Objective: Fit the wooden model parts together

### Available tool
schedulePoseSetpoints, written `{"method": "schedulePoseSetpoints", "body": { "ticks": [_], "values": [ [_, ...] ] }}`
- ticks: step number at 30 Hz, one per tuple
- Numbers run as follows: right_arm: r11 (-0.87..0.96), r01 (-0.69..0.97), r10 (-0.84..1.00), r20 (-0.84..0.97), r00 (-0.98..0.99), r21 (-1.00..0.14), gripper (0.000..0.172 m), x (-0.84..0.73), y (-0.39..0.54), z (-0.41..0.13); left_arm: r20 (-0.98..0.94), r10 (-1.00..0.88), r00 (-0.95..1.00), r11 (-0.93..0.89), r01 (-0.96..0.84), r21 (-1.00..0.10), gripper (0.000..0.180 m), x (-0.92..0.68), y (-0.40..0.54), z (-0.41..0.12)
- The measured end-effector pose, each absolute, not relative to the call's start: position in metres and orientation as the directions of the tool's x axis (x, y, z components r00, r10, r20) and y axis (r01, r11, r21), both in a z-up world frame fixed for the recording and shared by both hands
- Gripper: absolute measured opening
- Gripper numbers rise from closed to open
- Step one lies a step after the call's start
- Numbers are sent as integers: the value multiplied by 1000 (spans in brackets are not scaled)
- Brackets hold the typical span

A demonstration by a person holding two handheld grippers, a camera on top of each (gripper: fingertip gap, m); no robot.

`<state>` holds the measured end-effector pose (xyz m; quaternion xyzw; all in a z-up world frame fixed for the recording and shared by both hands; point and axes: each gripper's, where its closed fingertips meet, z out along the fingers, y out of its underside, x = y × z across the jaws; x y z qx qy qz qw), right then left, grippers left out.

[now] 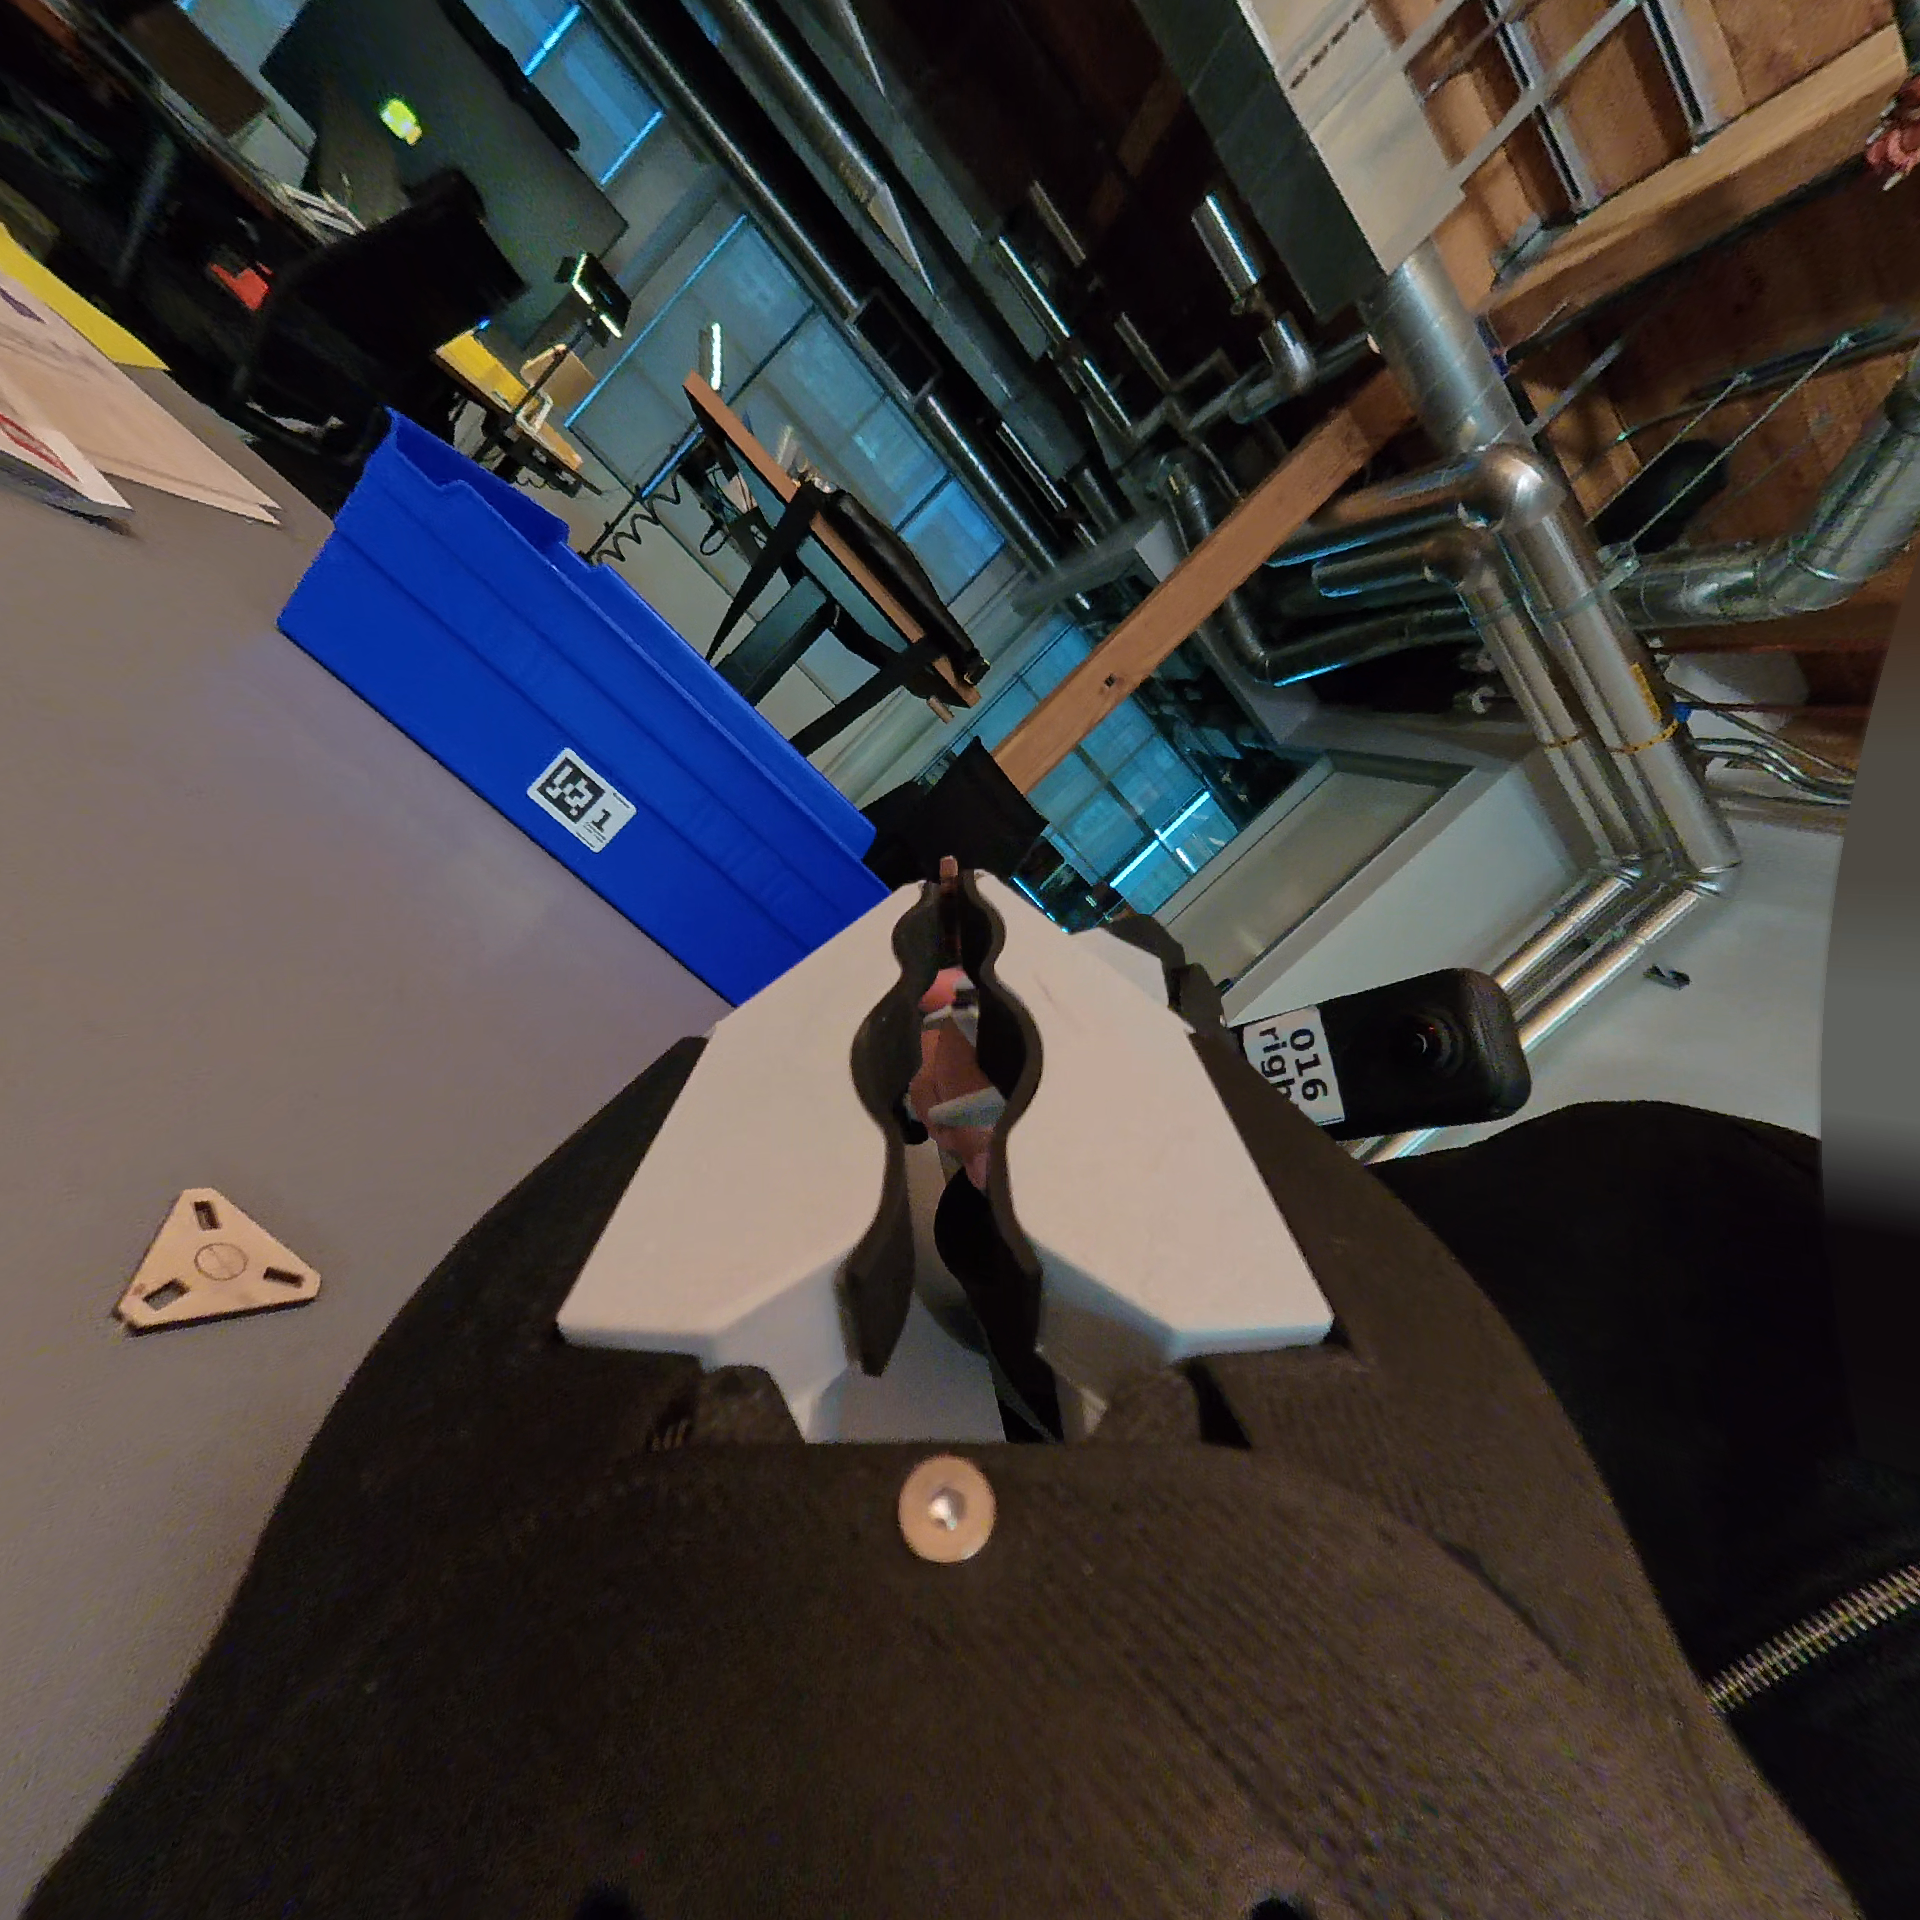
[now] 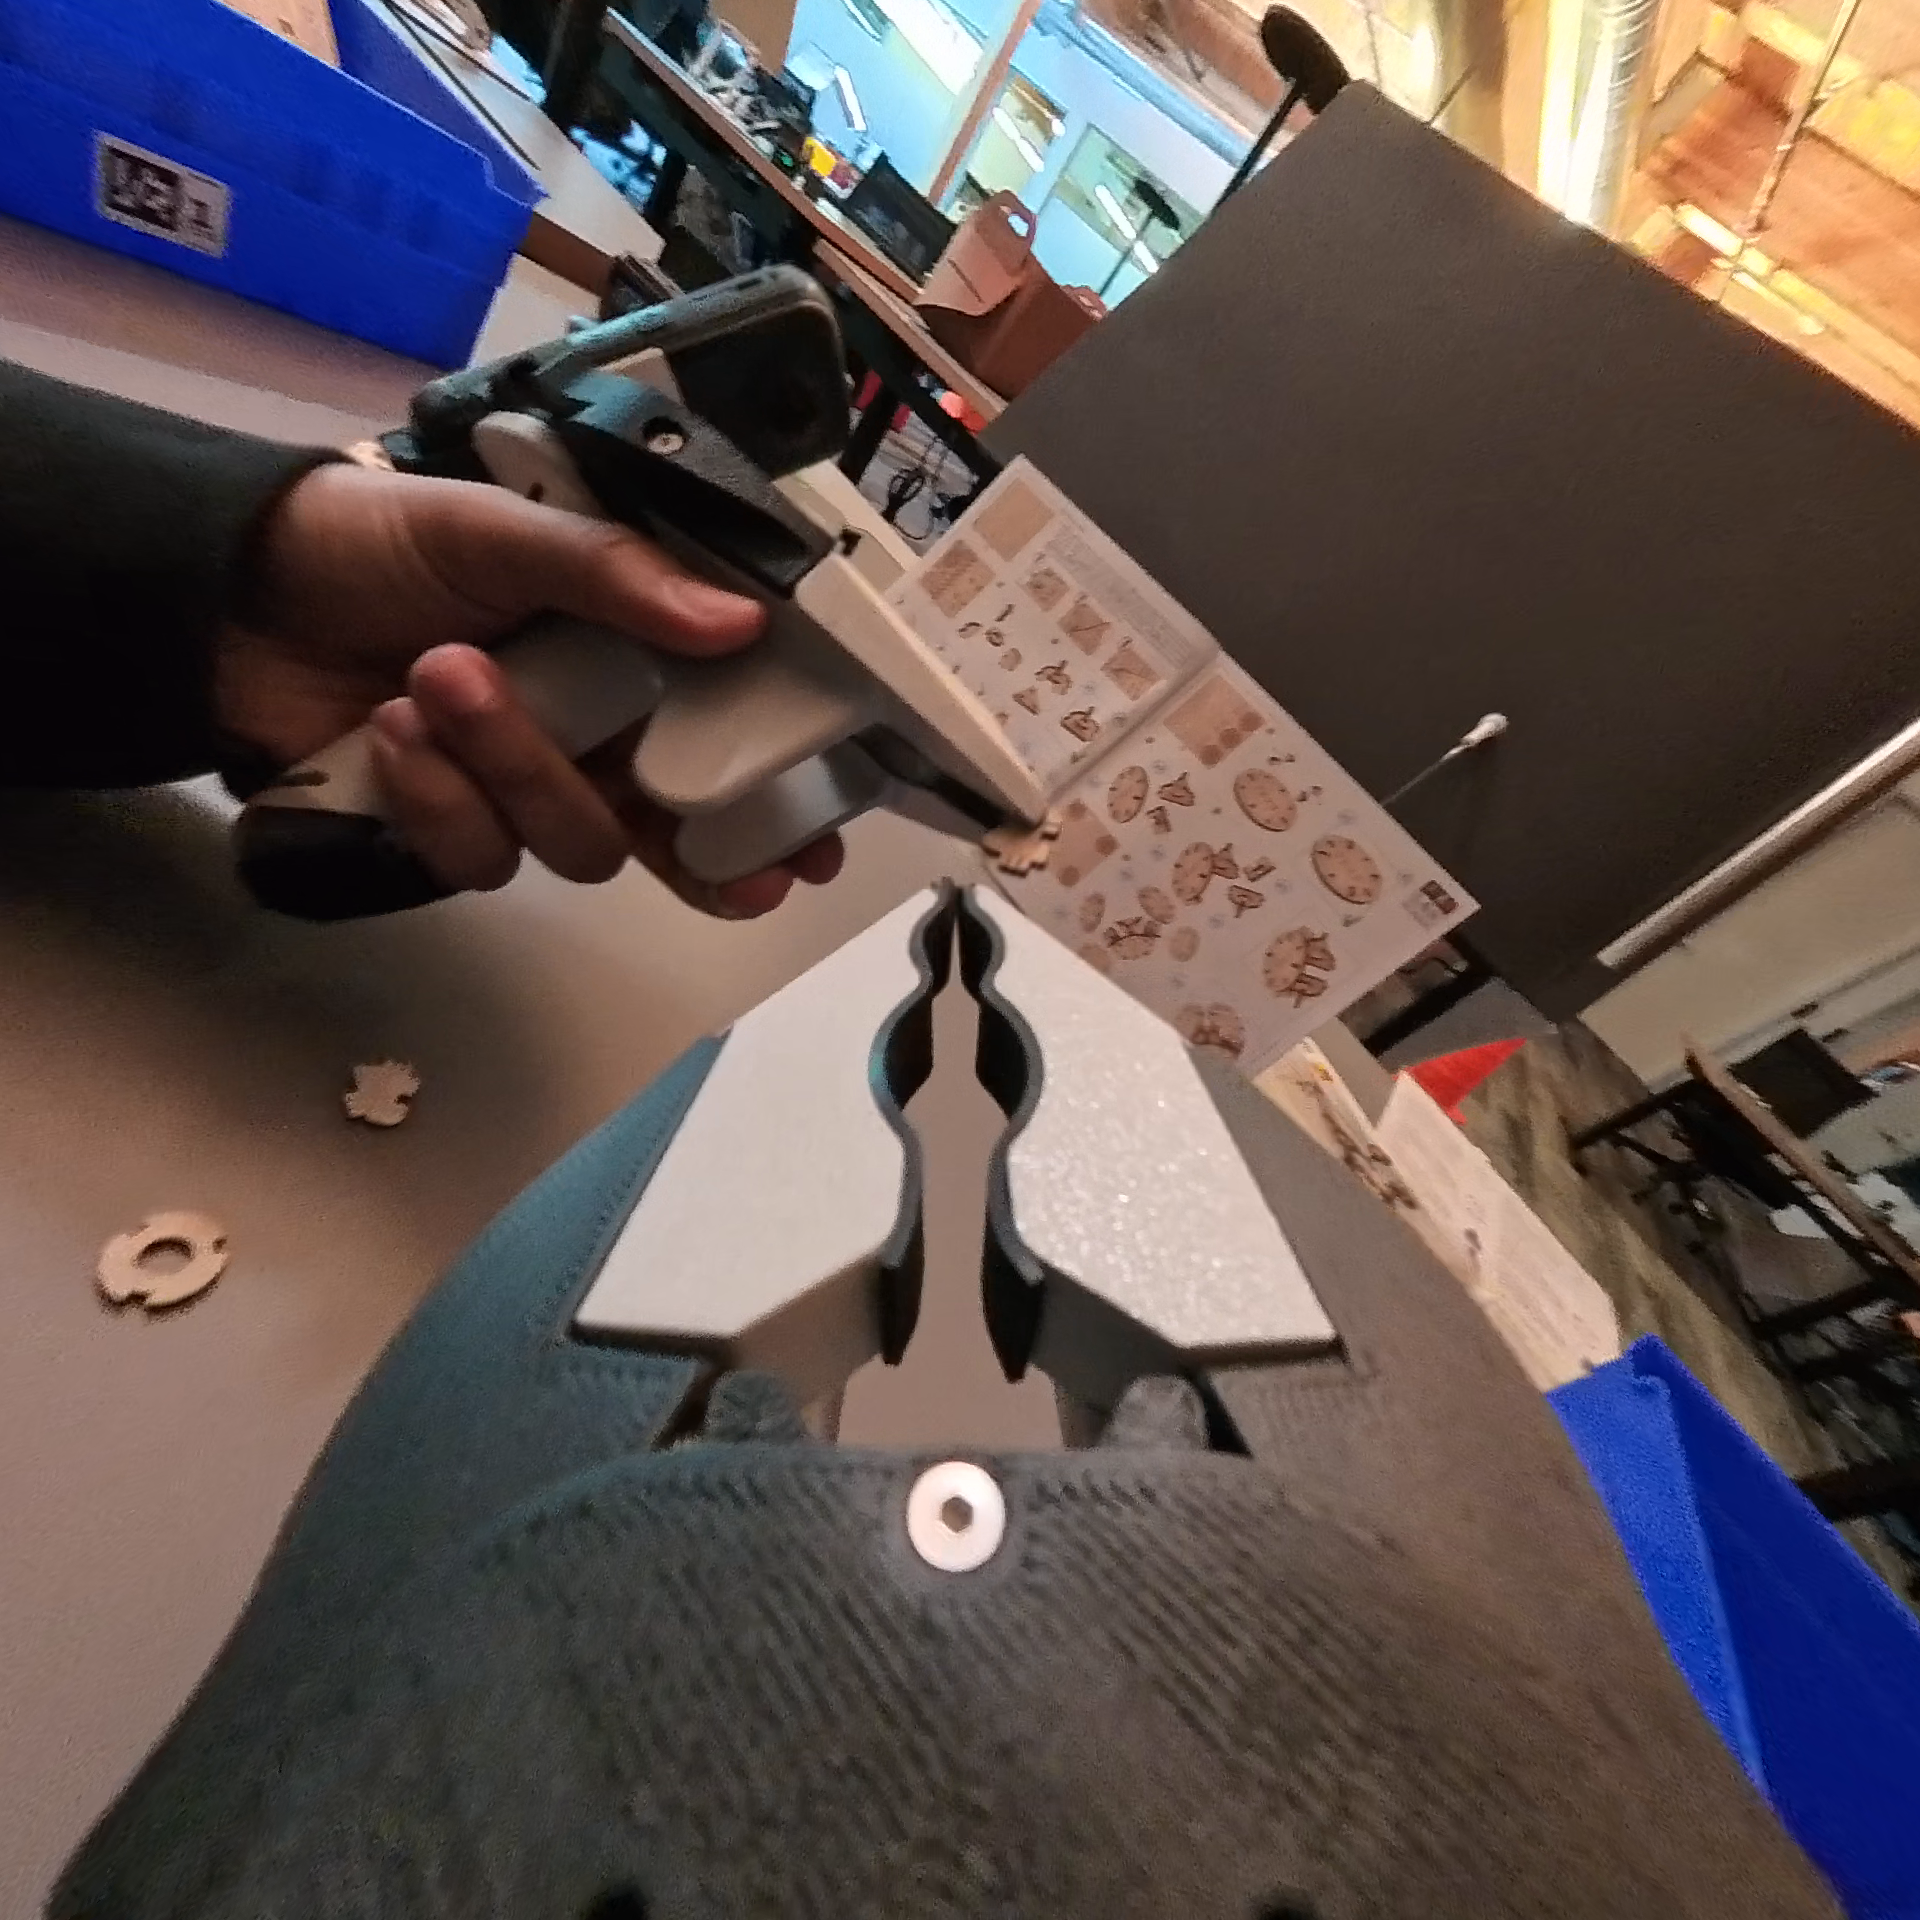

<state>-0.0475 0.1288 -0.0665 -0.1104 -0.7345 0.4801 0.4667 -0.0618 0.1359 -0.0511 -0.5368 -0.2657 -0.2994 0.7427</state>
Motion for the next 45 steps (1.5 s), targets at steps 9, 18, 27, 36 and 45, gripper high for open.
{"method": "schedulePoseSetpoints", "body": {
  "ticks": [9, 18, 27, 36, 45],
  "values": [
    [420, -323, 549, 521, -654, -848, 34, -40, 135, -55, 707, -187, 682, 129, 730, -671, 0, -49, 139, -59],
    [573, -467, 268, 693, -669, -673, 16, -25, 121, -77, 691, -228, 686, -62, 698, -714, 0, -21, 141, -74],
    [529, -396, 406, 633, -659, -751, 15, -38, 121, -69, 675, -225, 703, 25, 697, -717, 0, -29, 141, -69],
    [458, -217, 494, 449, -745, -862, 50, -41, 134, -79, 695, -127, 707, 143, 707, -693, 1, -61, 124, -65],
    [598, -23, 71, 81, -994, -801, 43, 42, 98, -177, 711, -119, 693, 219, 717, -662, 1, -75, 109, -58]
  ]
}}
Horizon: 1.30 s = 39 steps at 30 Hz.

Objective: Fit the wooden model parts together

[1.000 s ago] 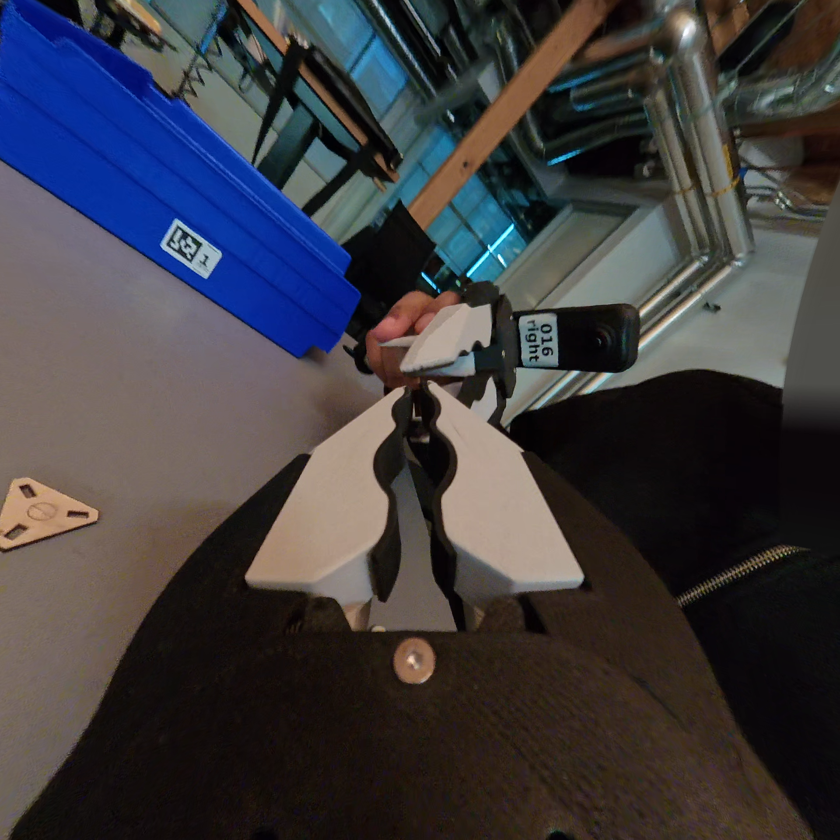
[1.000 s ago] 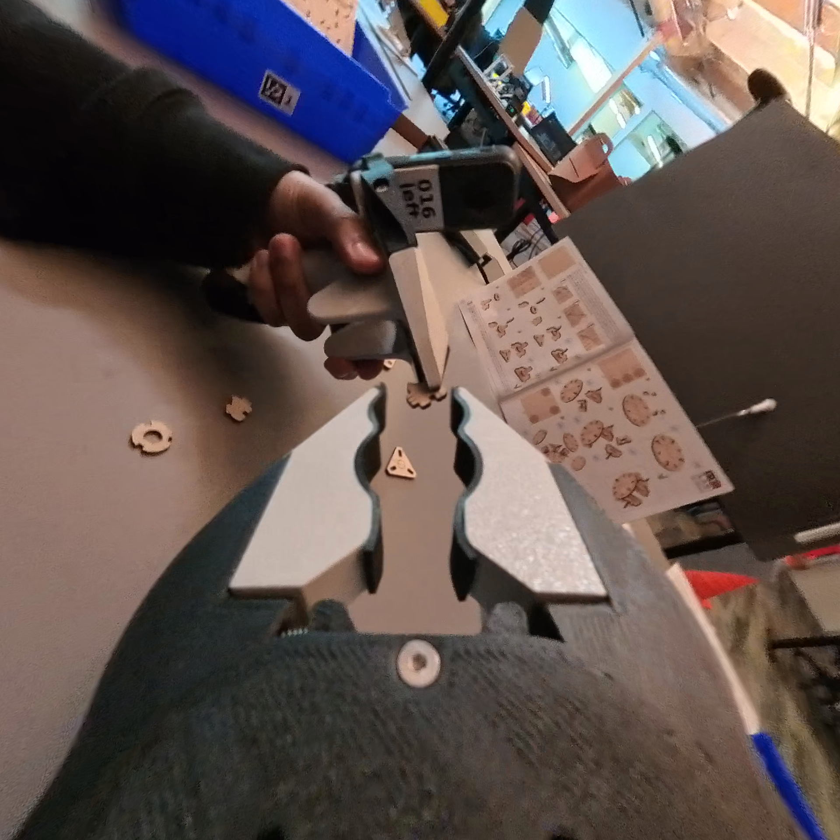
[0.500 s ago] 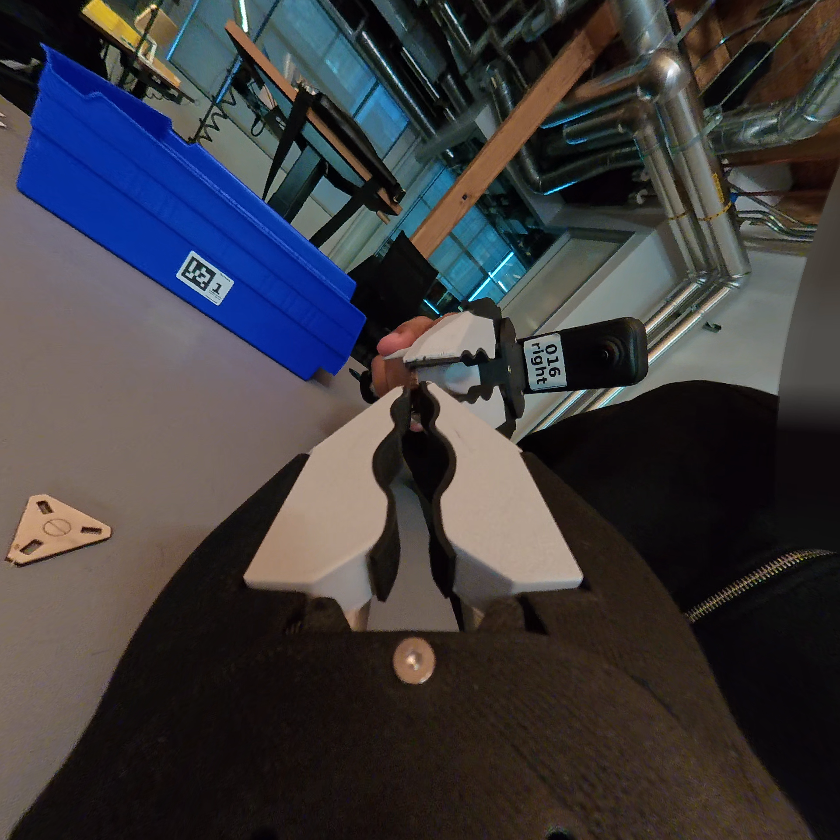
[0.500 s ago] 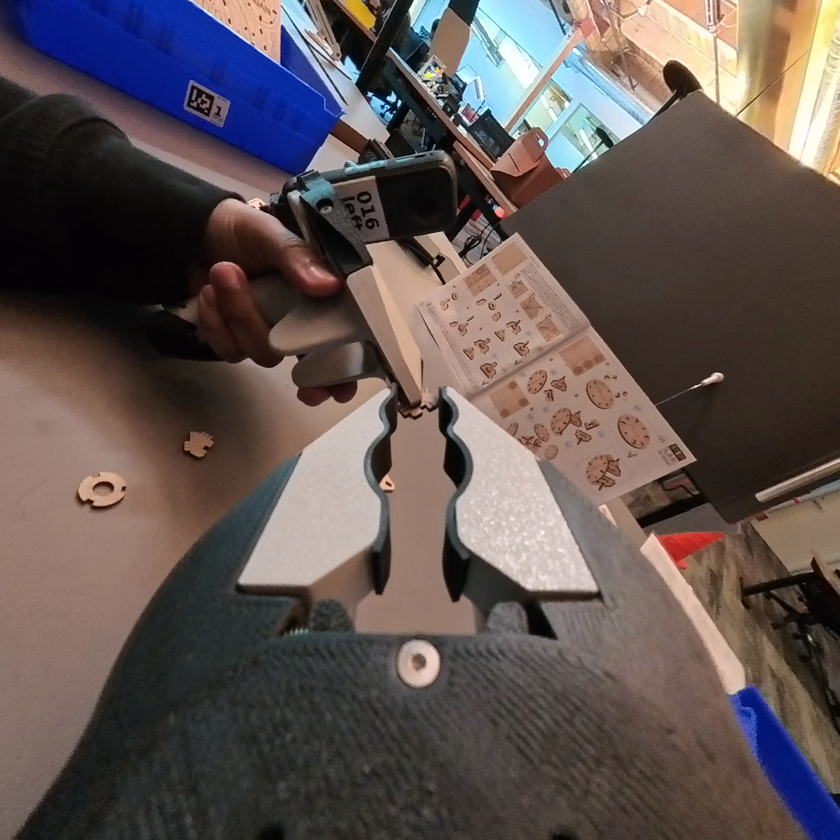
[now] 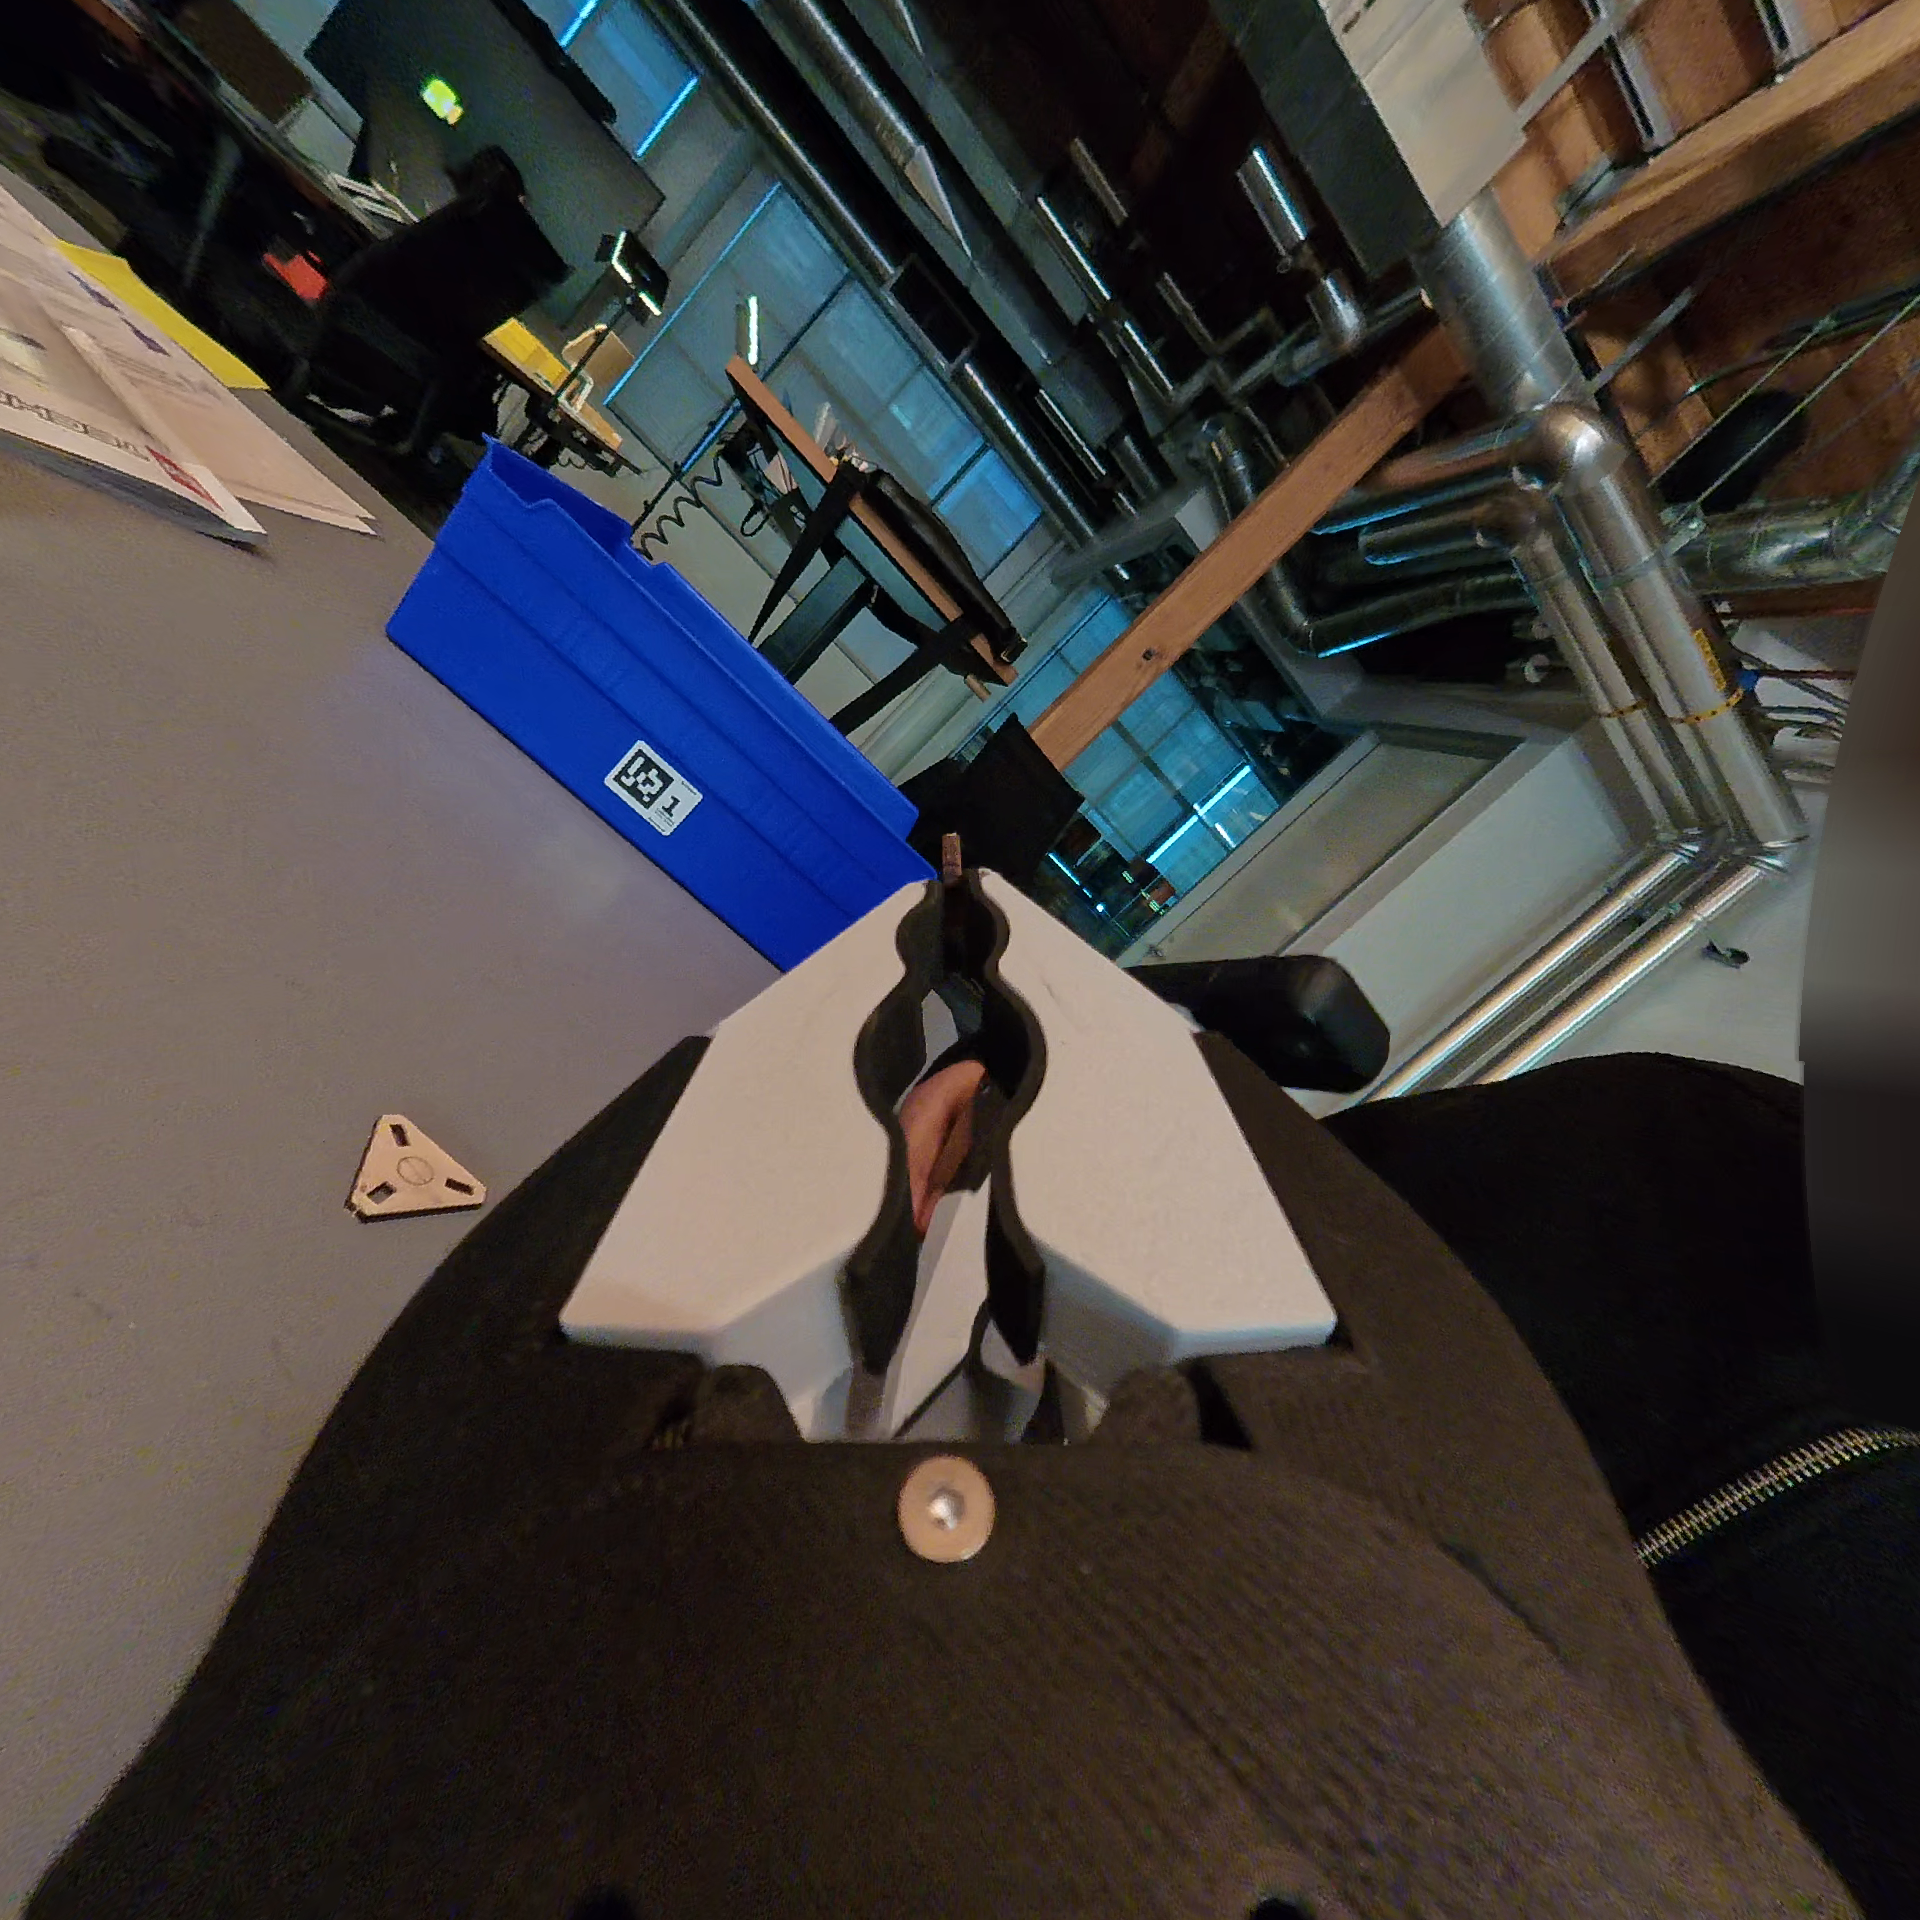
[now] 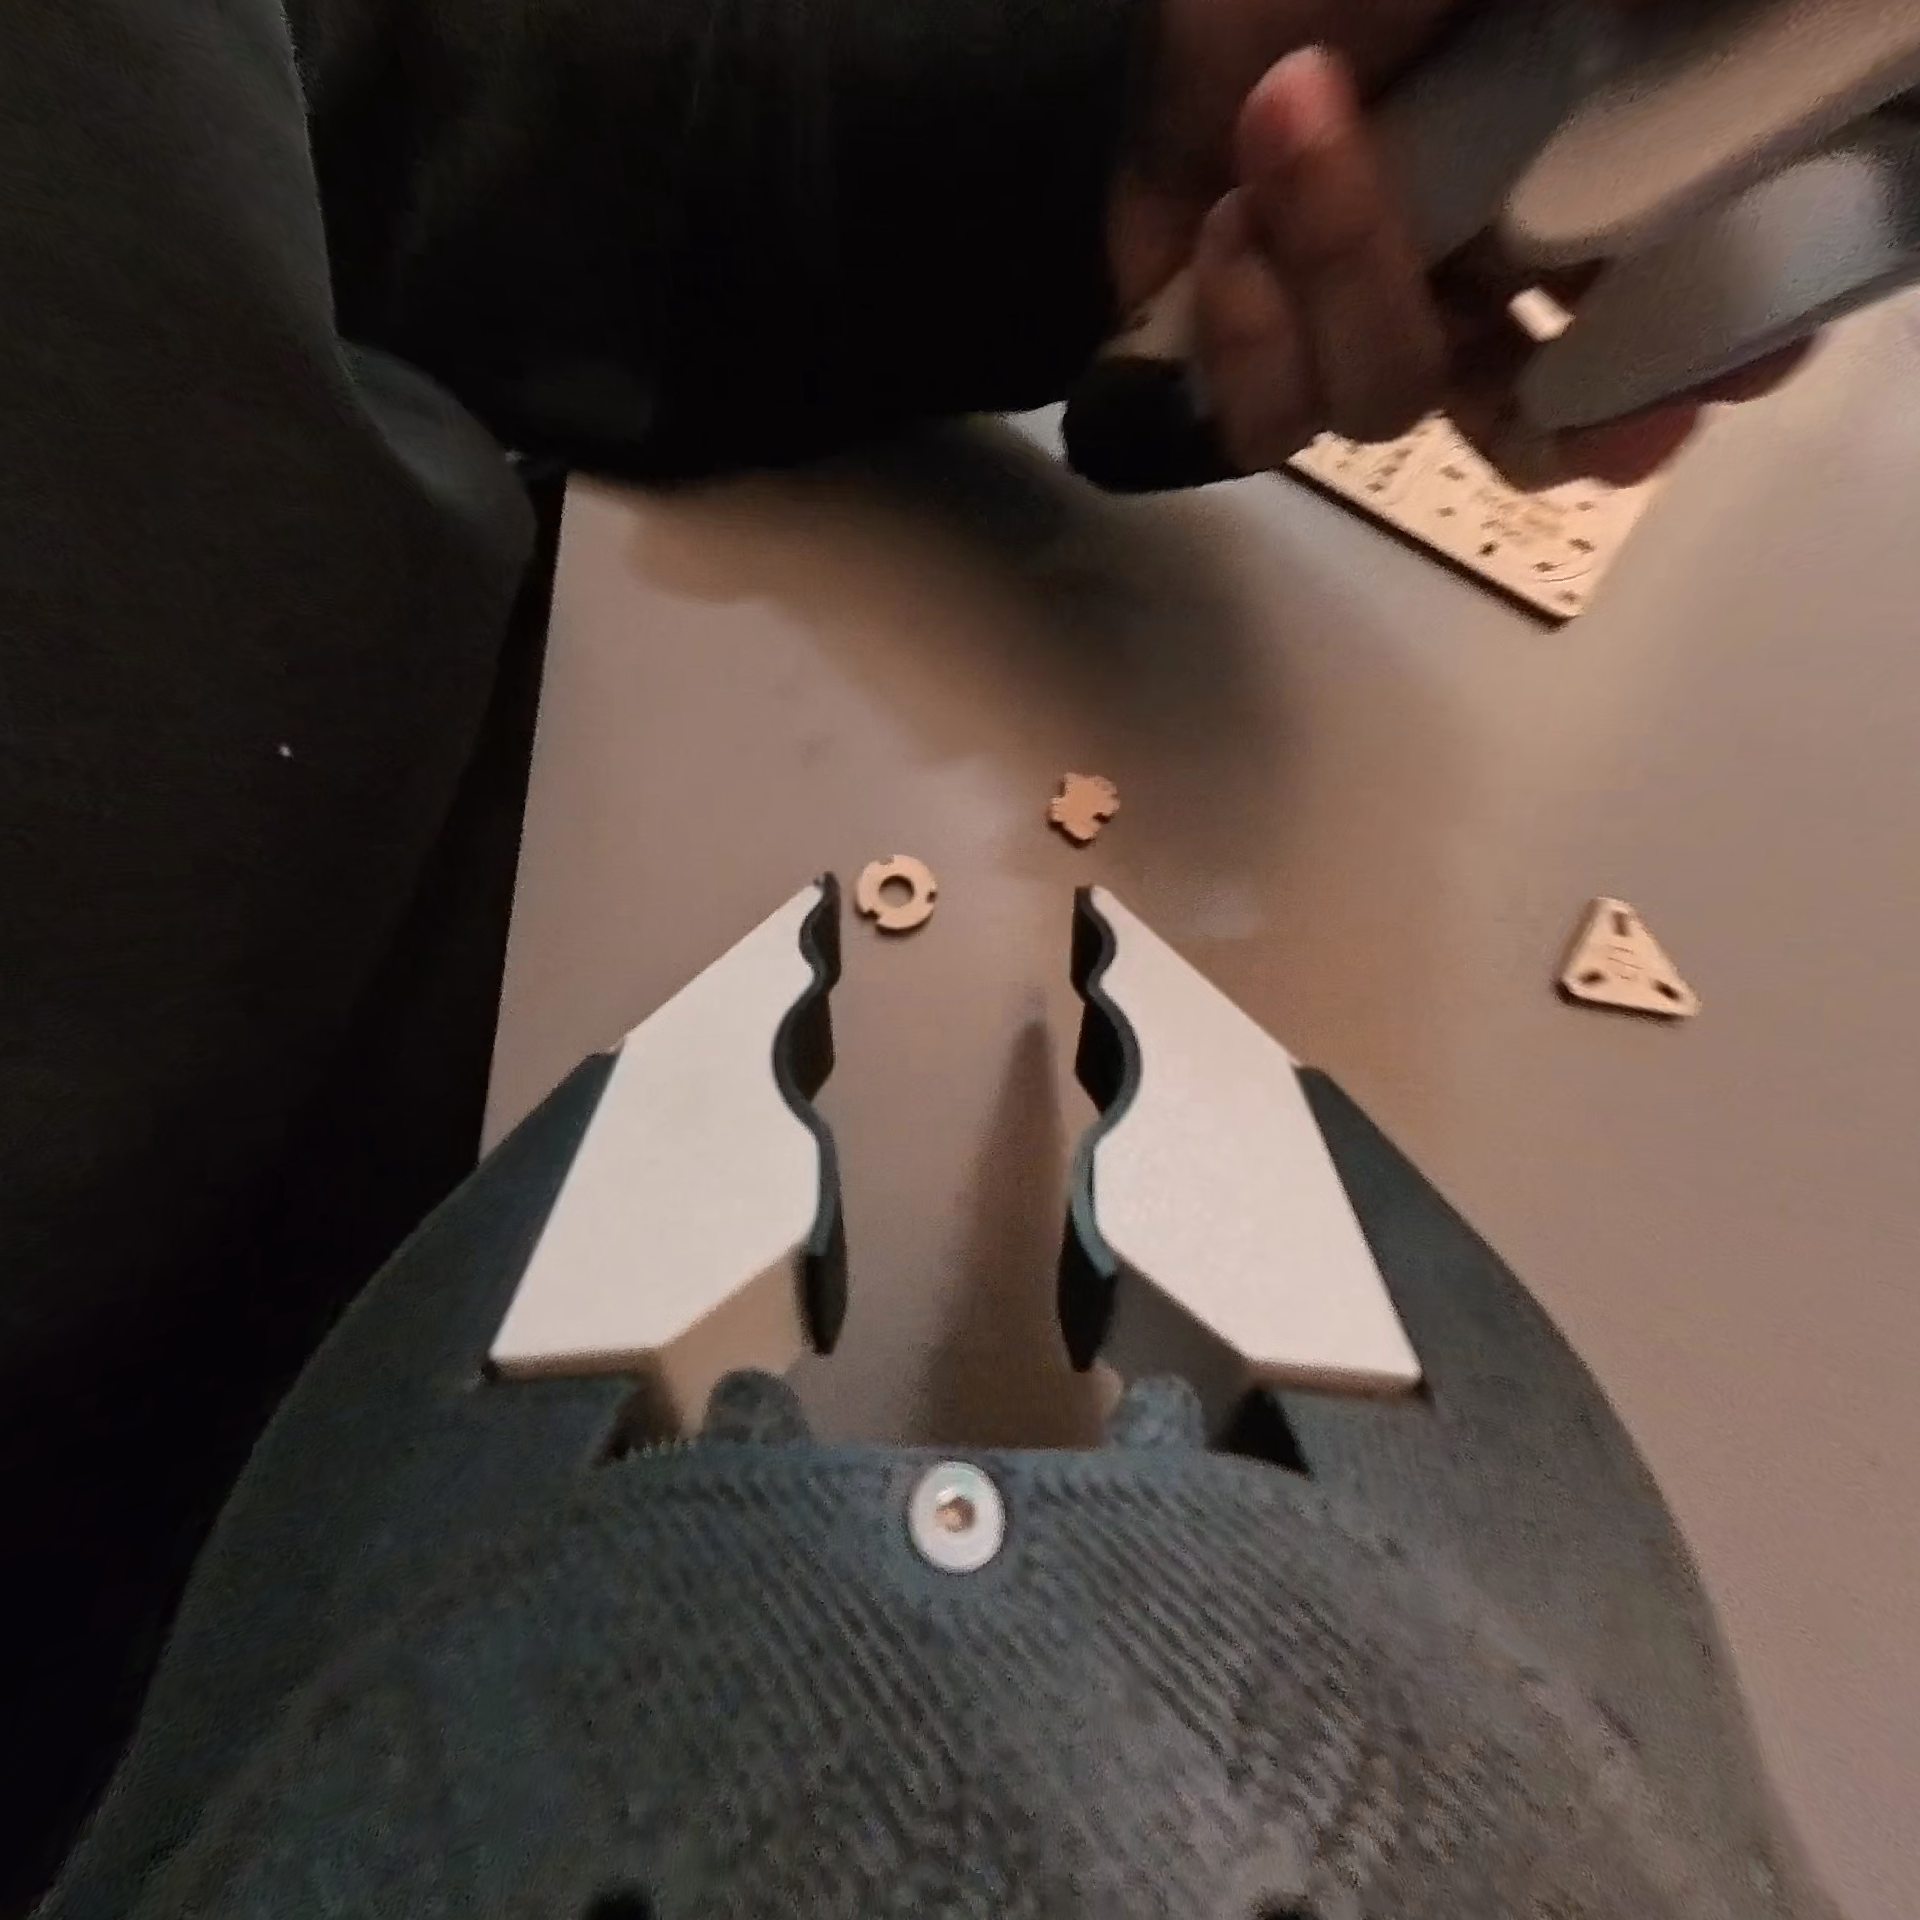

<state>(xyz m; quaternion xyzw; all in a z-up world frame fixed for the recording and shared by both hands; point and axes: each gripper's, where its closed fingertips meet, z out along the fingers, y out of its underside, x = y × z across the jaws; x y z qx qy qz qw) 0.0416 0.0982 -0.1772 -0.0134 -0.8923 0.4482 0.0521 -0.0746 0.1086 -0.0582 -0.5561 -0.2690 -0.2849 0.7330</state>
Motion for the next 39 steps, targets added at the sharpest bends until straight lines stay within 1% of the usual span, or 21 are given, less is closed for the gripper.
{"method": "schedulePoseSetpoints", "body": {
  "ticks": [3, 4, 6, 8, 9, 11, 14, 16, 18, 19, 21, 23, 25, 27, 31, 36, 39],
  "values": [
    [643, -11, -7, 8, -1000, -766, 44, 50, 90, -192, 710, -130, 692, 226, 718, -658, 1, -74, 108, -57],
    [658, -7, -27, -15, -1000, -753, 39, 52, 88, -195, 710, -131, 692, 227, 718, -658, 1, -74, 108, -57],
    [657, -36, -67, -10, -998, -753, 15, 54, 84, -195, 707, -130, 695, 229, 715, -661, 1, -75, 106, -56],
    [658, -67, -63, 33, -997, -750, 15, 46, 83, -194, 693, -111, 712, 229, 697, -679, 1, -77, 104, -55],
    [647, -92, -46, 82, -996, -757, 15, 37, 82, -190, 680, -87, 729, 223, 679, -699, 1, -78, 102, -55],
    [545, -162, 12, 200, -980, -822, 15, 14, 80, -160, 627, -3, 779, 193, 615, -764, 2, -82, 98, -58],
    [431, -145, 144, 226, -963, -890, 14, -34, 91, -112, 495, 161, 854, 93, 486, -869, 2, -90, 87, -71],
    [374, -48, 188, 126, -974, -926, 15, -66, 99, -94, 428, 213, 879, 11, 435, -900, 2, -91, 82, -83],
    [324, 98, 149, -51, -987, -941, 14, -86, 100, -88, 372, 237, 898, -74, 398, -914, 2, -89, 78, -96],
    [313, 126, 119, -93, -989, -941, 14, -92, 99, -89, 346, 248, 905, -109, 381, -918, 2, -88, 78, -103],
    [331, 99, 49, -88, -995, -938, 14, -90, 95, -100, 317, 253, 914, -150, 361, -920, 2, -85, 80, -110],
    [386, 134, -21, -154, -988, -913, 14, -72, 93, -119, 327, 241, 914, -165, 370, -914, 3, -82, 84, -113],
    [433, 164, -32, -197, -980, -886, 14, -62, 97, -140, 353, 226, 908, -188, 396, -899, 3, -78, 89, -119],
    [436, 219, -51, -267, -962, -873, 14, -57, 101, -150, 375, 203, 905, -228, 416, -880, 3, -74, 93, -128],
    [408, 322, -96, -391, -915, -854, 14, -55, 108, -143, 401, 146, 904, -332, 427, -841, 4, -59, 100, -146],
    [424, 354, -107, -434, -895, -834, 14, -52, 107, -145, 449, 130, 884, -352, 465, -812, 3, -56, 102, -151],
    [422, 386, -93, -463, -882, -820, 14, -53, 105, -145, 438, 117, 891, -400, 446, -800, 4, -51, 105, -156]
  ]
}}
